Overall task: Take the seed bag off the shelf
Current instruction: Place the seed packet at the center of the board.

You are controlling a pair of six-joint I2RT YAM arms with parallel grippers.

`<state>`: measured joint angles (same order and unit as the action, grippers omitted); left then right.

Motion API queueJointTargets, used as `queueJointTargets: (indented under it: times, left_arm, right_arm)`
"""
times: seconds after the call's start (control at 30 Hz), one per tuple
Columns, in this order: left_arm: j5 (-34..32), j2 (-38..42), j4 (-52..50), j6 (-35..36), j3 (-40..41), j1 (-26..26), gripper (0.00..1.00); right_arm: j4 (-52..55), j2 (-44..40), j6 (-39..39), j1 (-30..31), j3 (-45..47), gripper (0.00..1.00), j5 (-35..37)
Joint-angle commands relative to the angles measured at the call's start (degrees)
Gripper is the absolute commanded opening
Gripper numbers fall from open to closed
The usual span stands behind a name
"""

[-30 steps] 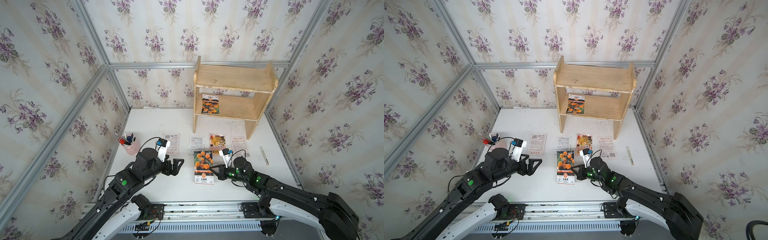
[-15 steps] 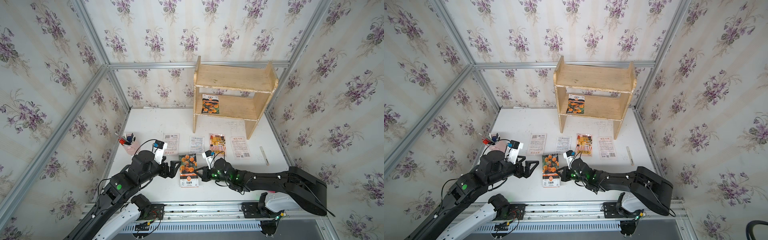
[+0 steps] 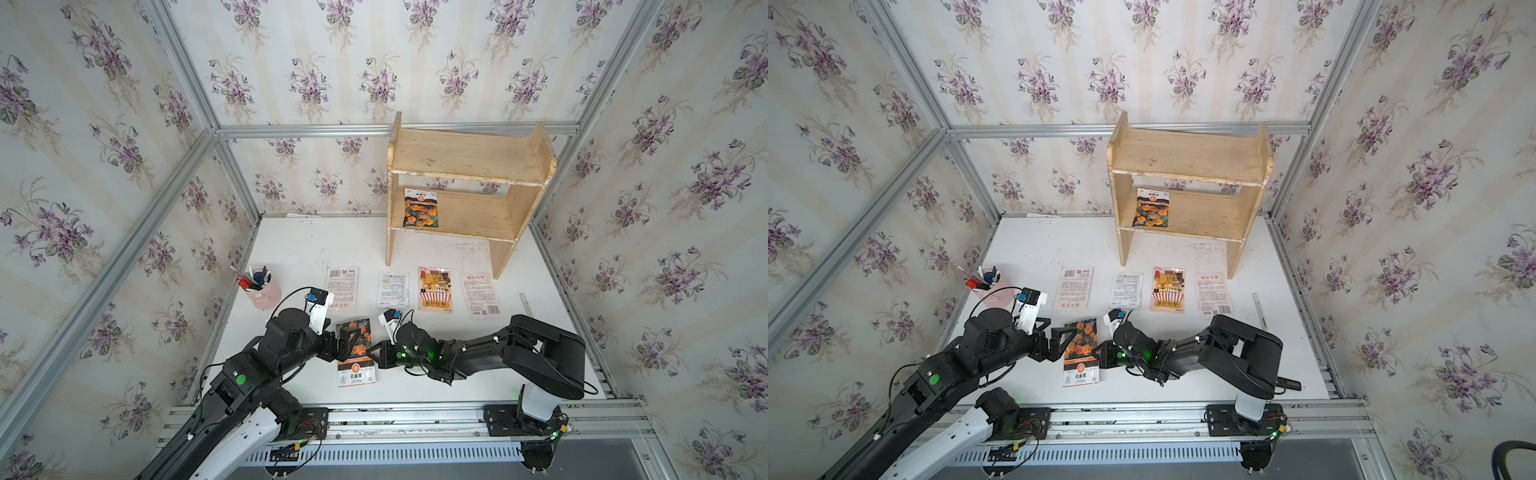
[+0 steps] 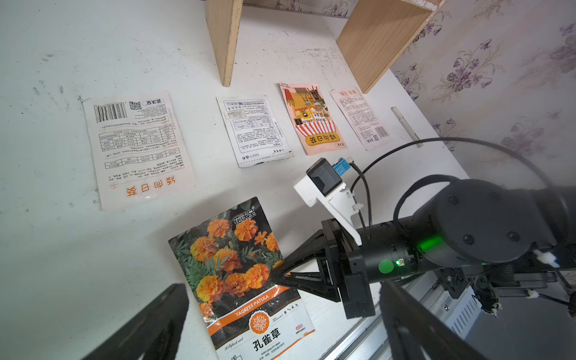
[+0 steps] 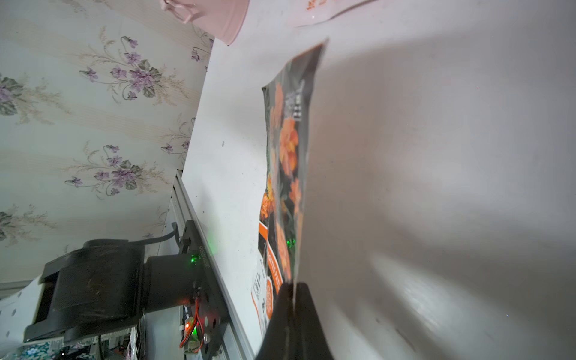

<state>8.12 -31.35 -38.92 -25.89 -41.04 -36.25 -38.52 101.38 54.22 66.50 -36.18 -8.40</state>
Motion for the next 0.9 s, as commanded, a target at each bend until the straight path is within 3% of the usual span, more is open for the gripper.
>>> queueJointTargets:
  times: [0.0,0.47,0.7,0.87]
  left_arm:
    - [0.4,-0.6,2.6,0.5,0.2,0.0,1.0]
    - [1.4,-1.6,4.1,0.0,1.1,0.0,1.0]
    - [1.1,-1.5,4.1,0.3,1.2,0.0,1.0]
    - [0.7,-2.0,4.0,0.3,1.1,0.0,1.0]
  right_arm:
    - [-1.0,1.5,2.8,0.2,-0.5,0.0,1.8]
    - [2.5,4.9,2.4,0.4,-3.5,0.01,2.8]
    - [3.6,4.6,2.4,0.6,-3.3,0.13,3.8]
    - [4.5,3.9,2.2,0.6,-3.3,0.31,4.6]
